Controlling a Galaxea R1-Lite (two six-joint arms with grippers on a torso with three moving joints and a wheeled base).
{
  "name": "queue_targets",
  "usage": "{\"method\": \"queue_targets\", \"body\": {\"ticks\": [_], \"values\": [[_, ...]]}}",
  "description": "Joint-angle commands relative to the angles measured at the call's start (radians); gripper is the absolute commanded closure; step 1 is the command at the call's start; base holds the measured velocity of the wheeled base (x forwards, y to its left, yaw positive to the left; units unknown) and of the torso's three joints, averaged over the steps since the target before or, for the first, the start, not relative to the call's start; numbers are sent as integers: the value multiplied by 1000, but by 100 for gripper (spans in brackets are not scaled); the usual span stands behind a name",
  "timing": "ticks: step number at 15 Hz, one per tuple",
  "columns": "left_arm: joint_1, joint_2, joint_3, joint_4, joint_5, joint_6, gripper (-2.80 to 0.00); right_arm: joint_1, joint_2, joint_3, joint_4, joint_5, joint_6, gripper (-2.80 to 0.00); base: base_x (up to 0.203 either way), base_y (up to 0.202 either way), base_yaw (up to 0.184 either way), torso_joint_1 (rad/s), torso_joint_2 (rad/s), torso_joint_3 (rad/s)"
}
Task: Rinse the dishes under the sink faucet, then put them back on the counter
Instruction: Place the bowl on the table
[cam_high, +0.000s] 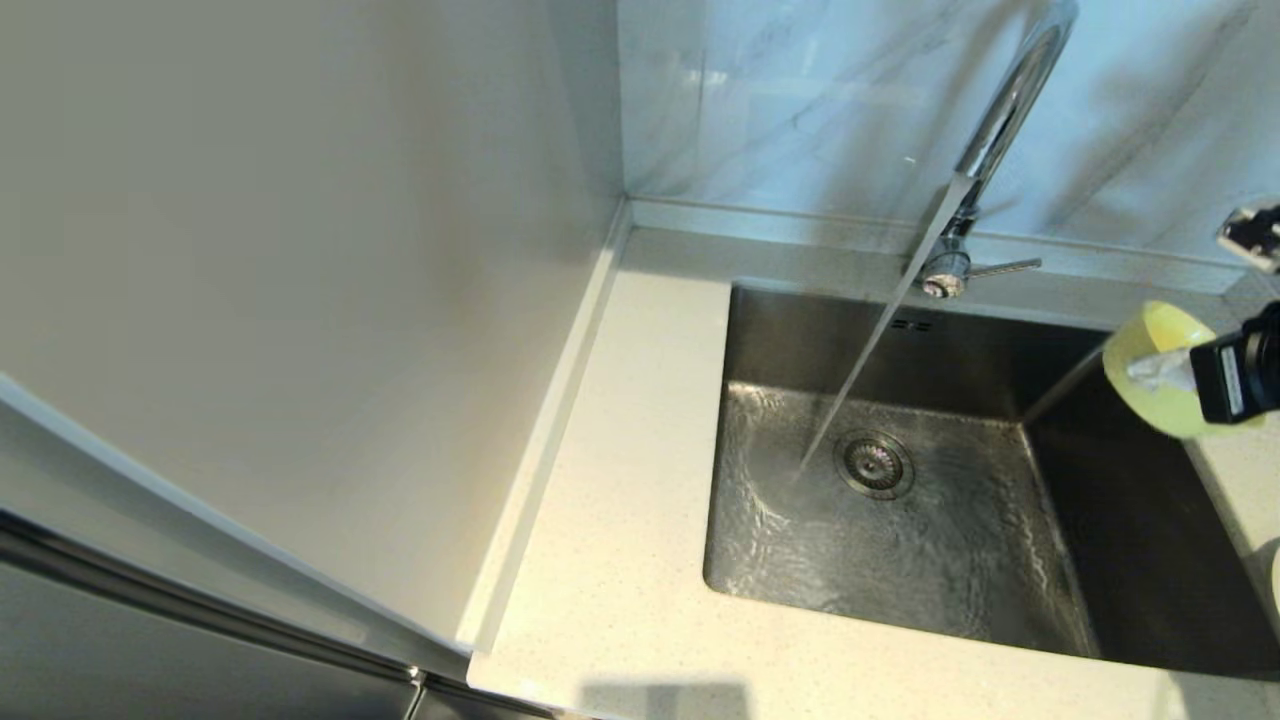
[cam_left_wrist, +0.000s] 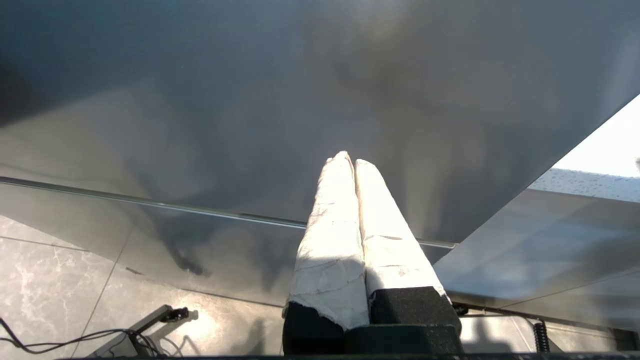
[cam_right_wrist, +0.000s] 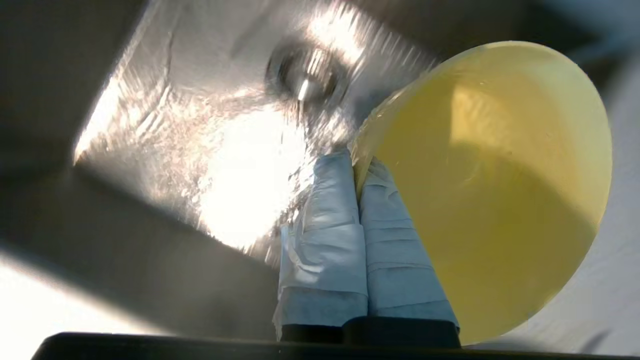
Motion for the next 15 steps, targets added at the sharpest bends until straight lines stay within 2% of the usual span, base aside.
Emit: {"method": "queue_targets", "body": {"ticks": [1,3,5,9,11,12,15], "values": [[0,0,0,0,0,0,0,7,-47,137,-18,-3,-10,0,0,0,0,0,0,0],[0,0,0,0,0,0,0,11,-39,160,-42,-12,0,0,0,0,0,0,0,0],[0,0,0,0,0,0,0,13,-10,41,-75,-65,20,0,0,0,0,0,0,0],[-1,0,0,0,0,0,0,-33,117,-98,-162,-166,17,0,0,0,0,0,0,0],[0,0,0,0,0,0,0,-63,222,-162,-173,-280,-46,0,0,0,0,0,0,0],[0,0,0,0,0,0,0,-85,271,-184,-188,-311,-85,0,0,0,0,0,0,0],[0,0,0,0,0,0,0,-141,319,-193,-245,-334,-120,0,0,0,0,0,0,0]]}}
